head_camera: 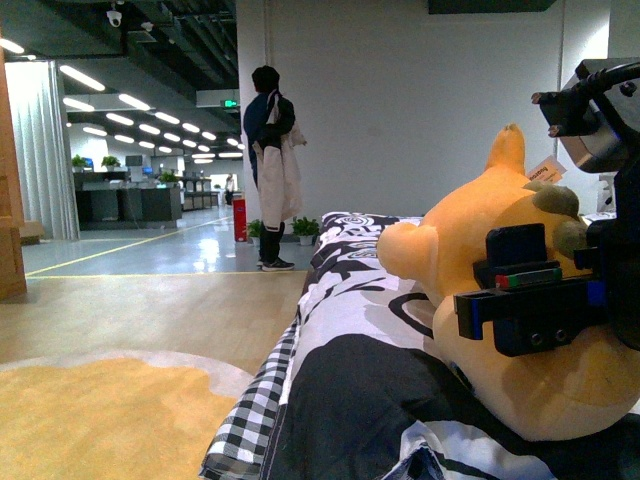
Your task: Put away toys
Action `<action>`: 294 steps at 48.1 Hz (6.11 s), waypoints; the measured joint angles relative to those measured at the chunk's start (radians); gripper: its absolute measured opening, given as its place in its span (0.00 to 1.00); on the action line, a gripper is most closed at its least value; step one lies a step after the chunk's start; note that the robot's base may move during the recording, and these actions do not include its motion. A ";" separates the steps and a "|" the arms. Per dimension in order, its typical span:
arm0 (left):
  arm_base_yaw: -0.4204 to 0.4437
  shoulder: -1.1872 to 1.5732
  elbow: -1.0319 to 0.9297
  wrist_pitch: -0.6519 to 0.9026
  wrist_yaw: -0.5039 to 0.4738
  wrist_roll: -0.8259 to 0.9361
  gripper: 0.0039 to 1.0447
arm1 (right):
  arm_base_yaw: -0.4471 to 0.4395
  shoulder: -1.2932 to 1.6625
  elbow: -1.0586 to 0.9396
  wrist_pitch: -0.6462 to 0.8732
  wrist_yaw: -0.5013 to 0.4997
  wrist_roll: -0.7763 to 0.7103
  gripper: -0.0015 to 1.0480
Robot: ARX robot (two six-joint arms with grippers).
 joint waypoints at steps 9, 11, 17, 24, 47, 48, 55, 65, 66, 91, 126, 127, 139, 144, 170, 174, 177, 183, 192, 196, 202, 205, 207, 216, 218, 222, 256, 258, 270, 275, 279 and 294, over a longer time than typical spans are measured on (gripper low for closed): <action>0.000 0.000 0.000 0.000 0.000 0.000 0.94 | -0.015 -0.075 0.000 -0.037 -0.045 0.040 0.26; 0.000 0.000 0.000 0.000 0.000 0.000 0.94 | -0.021 -0.096 0.000 -0.047 -0.061 0.050 0.22; 0.000 0.000 0.000 0.000 0.000 0.000 0.94 | -0.051 -0.196 0.000 -0.090 -0.141 0.087 0.11; 0.000 0.000 0.000 0.000 0.000 0.000 0.94 | -0.117 -0.341 -0.013 -0.154 -0.248 0.131 0.09; 0.000 0.000 0.000 0.000 0.000 0.000 0.94 | -0.584 -0.885 -0.292 -0.257 -0.813 0.377 0.09; 0.000 0.000 0.000 0.000 0.000 0.000 0.94 | -0.594 -0.907 -0.307 -0.257 -0.826 0.382 0.09; 0.000 0.000 0.000 0.000 0.000 0.000 0.94 | -0.620 -1.027 -0.394 -0.295 -0.854 0.392 0.09; 0.000 0.000 0.000 0.000 0.000 0.000 0.94 | -0.668 -1.144 -0.563 -0.335 -0.846 0.331 0.09; 0.000 0.000 0.000 0.000 0.000 0.000 0.94 | -0.677 -1.149 -0.575 -0.337 -0.846 0.328 0.09; 0.000 0.000 0.000 0.000 0.000 0.000 0.94 | -0.691 -1.216 -0.661 -0.354 -0.827 0.245 0.08; 0.001 0.000 0.000 0.000 0.000 0.000 0.94 | -0.687 -1.217 -0.666 -0.357 -0.818 0.242 0.08; 0.001 0.000 0.000 0.000 0.000 0.000 0.94 | -0.687 -1.217 -0.667 -0.357 -0.818 0.242 0.08; 0.001 0.000 0.000 0.000 0.000 0.000 0.94 | -0.687 -1.217 -0.668 -0.357 -0.822 0.242 0.08; 0.001 0.000 0.000 0.000 0.000 0.000 0.94 | -0.687 -1.217 -0.668 -0.358 -0.819 0.242 0.08; 0.000 0.000 0.000 0.000 0.000 0.000 0.94 | -0.687 -1.217 -0.670 -0.358 -0.820 0.242 0.08; 0.000 0.000 0.000 0.000 0.000 0.000 0.94 | -0.687 -1.217 -0.670 -0.358 -0.819 0.242 0.08; 0.001 0.000 0.000 0.000 0.000 0.000 0.94 | -0.687 -1.217 -0.671 -0.358 -0.821 0.242 0.08; 0.001 0.000 0.000 0.000 0.001 0.000 0.94 | -0.687 -1.217 -0.672 -0.359 -0.819 0.242 0.08; 0.000 0.000 0.000 0.000 -0.001 0.000 0.94 | -0.687 -1.217 -0.672 -0.359 -0.819 0.240 0.08; 0.000 0.000 0.000 0.000 0.000 0.000 0.94 | -0.687 -1.217 -0.672 -0.359 -0.819 0.240 0.08; 0.000 0.000 0.000 0.000 0.001 0.000 0.94 | -0.687 -1.217 -0.672 -0.359 -0.818 0.239 0.08; -0.001 0.000 0.000 0.000 0.006 0.001 0.94 | -0.689 -1.218 -0.672 -0.359 -0.814 0.238 0.08; -0.001 0.001 0.000 0.000 0.006 0.000 0.94 | -0.689 -1.218 -0.672 -0.359 -0.807 0.238 0.08; -0.001 0.000 0.000 0.000 0.000 0.000 0.94 | -0.687 -1.218 -0.672 -0.359 -0.823 0.239 0.08; -0.001 0.000 0.000 0.000 0.000 0.000 0.94 | -0.687 -1.218 -0.672 -0.359 -0.823 0.239 0.08; -0.001 0.000 0.000 0.000 0.000 0.000 0.94 | -0.687 -1.218 -0.672 -0.359 -0.822 0.239 0.08; -0.001 0.000 0.000 0.000 0.000 0.000 0.94 | -0.687 -1.218 -0.672 -0.359 -0.819 0.238 0.08; -0.001 0.000 0.000 0.000 0.000 0.000 0.94 | -0.687 -1.218 -0.672 -0.359 -0.821 0.238 0.08; -0.001 0.000 0.000 0.000 0.000 0.000 0.94 | -0.687 -1.218 -0.672 -0.359 -0.820 0.238 0.08; -0.001 0.000 0.000 0.000 0.000 0.000 0.94 | -0.687 -1.218 -0.672 -0.359 -0.820 0.238 0.08; -0.001 0.000 0.000 0.000 0.000 0.000 0.94 | -0.687 -1.218 -0.672 -0.359 -0.819 0.238 0.08; -0.001 0.000 0.000 0.000 0.000 0.000 0.94 | -0.687 -1.218 -0.672 -0.359 -0.819 0.238 0.08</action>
